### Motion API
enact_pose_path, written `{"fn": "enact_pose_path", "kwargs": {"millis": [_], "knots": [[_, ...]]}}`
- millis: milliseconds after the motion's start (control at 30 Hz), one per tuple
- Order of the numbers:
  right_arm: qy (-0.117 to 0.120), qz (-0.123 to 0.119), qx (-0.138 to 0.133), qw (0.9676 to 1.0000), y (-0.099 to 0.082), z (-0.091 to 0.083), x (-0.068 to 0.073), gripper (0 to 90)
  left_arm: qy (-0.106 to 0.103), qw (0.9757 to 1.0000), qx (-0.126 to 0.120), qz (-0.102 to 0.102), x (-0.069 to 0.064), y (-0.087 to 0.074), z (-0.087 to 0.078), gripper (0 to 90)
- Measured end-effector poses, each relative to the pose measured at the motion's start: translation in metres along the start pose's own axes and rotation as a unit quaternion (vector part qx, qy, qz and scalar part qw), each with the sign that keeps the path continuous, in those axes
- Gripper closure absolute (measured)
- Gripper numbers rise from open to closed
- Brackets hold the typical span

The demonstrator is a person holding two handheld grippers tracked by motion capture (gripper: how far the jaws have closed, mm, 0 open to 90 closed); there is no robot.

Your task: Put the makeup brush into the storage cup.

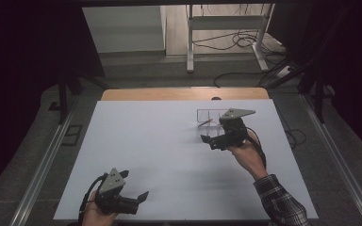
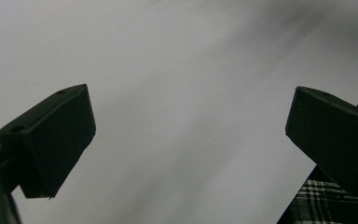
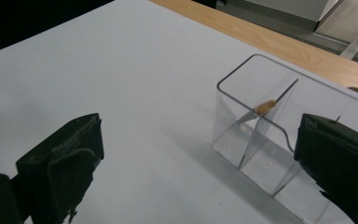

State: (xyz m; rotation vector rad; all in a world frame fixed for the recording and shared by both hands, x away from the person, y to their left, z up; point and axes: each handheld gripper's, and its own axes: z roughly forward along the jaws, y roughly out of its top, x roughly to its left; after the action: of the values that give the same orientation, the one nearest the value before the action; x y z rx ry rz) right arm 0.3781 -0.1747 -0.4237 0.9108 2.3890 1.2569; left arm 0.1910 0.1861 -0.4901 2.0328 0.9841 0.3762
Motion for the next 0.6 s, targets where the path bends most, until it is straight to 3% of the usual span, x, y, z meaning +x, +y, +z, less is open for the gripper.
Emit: {"fn": "enact_pose_path", "kwargs": {"millis": [600], "knots": [[0.011, -0.007, 0.015, 0.9998, -0.020, -0.006, 0.011, 1.2, 0.001, 1.0000, -0.001, 0.004, 0.006, -0.001, -0.001, 2.0]]}}
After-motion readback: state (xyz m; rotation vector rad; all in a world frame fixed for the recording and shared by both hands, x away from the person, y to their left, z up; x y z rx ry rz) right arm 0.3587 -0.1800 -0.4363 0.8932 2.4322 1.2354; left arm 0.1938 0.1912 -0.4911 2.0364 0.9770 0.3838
